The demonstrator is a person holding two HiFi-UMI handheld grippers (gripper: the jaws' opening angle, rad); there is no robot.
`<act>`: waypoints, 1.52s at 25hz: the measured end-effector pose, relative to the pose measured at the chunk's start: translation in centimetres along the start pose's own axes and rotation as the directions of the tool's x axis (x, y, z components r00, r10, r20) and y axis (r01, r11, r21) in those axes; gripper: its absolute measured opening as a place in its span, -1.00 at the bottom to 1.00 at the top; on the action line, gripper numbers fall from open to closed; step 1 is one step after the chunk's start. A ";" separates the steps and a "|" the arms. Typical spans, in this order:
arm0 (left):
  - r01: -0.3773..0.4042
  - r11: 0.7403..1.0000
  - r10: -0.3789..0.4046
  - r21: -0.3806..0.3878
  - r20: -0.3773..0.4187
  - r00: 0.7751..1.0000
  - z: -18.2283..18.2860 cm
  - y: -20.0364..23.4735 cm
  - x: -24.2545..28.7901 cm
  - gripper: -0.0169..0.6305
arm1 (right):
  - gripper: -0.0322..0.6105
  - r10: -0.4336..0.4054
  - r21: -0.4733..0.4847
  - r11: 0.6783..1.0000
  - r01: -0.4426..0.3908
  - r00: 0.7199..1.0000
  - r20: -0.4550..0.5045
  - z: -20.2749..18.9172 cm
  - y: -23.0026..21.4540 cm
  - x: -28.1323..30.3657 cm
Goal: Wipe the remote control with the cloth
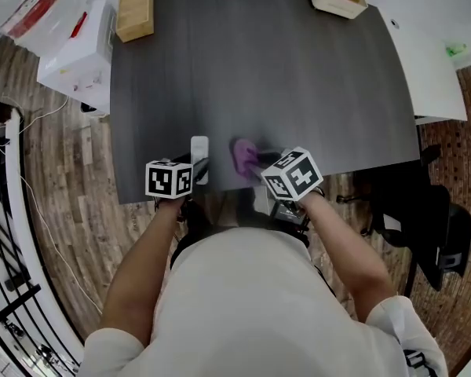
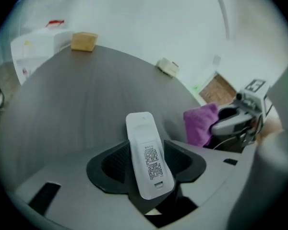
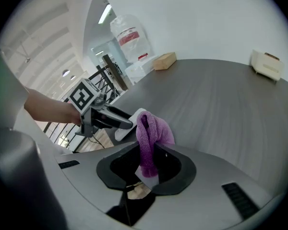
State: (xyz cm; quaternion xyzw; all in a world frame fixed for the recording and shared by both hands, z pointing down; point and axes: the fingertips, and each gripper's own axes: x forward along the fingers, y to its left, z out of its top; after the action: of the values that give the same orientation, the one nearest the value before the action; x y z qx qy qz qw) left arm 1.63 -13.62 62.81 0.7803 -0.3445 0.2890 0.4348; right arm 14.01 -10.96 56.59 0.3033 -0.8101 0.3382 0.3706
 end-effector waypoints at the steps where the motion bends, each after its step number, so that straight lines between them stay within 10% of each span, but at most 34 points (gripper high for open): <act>1: 0.089 0.994 -0.087 -0.070 0.024 0.996 -0.1 -0.7 0.0 -0.25 | -0.63 0.007 0.004 1.000 -0.007 1.000 -0.011 -0.1 0.3 0.6; 3: 0.301 0.922 -0.282 -0.243 0.107 0.953 0.0 -2.3 -0.3 -0.26 | -0.63 0.025 0.010 1.000 -0.025 0.999 -0.036 -0.2 1.2 2.1; 6: 0.596 0.656 -0.493 -0.463 0.334 0.803 1.2 -3.8 -1.9 -0.26 | -0.63 0.073 0.055 0.996 -0.070 0.996 -0.049 0.3 3.3 4.7; 8: 0.671 0.547 -0.522 -0.501 0.422 0.741 1.6 -3.8 -2.8 -0.26 | -0.63 0.111 0.101 0.989 -0.106 0.993 -0.039 0.9 4.6 5.9; 9: 0.667 0.561 -0.518 -0.490 0.421 0.745 1.5 -3.5 -2.8 -0.26 | -0.63 0.118 0.112 0.987 -0.114 0.992 -0.035 1.1 5.1 6.3; 14: 0.459 0.834 -0.419 -0.307 0.190 0.888 -0.4 -1.9 -2.1 -0.18 | -0.63 0.110 0.124 0.987 -0.104 0.993 -0.044 1.2 6.1 7.5; 16: 0.410 0.873 -0.384 -0.266 0.145 0.912 -0.6 -1.4 -2.1 -0.10 | -0.63 0.118 0.141 0.984 -0.112 0.992 -0.035 1.4 6.5 7.8; 29: 0.198 0.960 -0.176 -0.200 0.122 0.977 -2.1 3.8 -4.7 -0.07 | -0.63 0.096 0.107 0.990 -0.089 0.994 -0.056 1.9 7.0 8.8; 38: 0.283 0.930 -0.250 -0.236 0.159 0.955 -3.2 3.4 -6.0 -0.07 | -0.63 0.114 0.058 0.993 -0.107 0.983 -0.143 3.0 8.4 10.3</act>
State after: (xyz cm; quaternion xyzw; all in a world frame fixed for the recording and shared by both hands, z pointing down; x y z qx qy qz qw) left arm -5.07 -10.36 61.43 0.7738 -0.2965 0.1302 0.5444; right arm 1.07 -10.80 60.70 0.2414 -0.7877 0.3998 0.4018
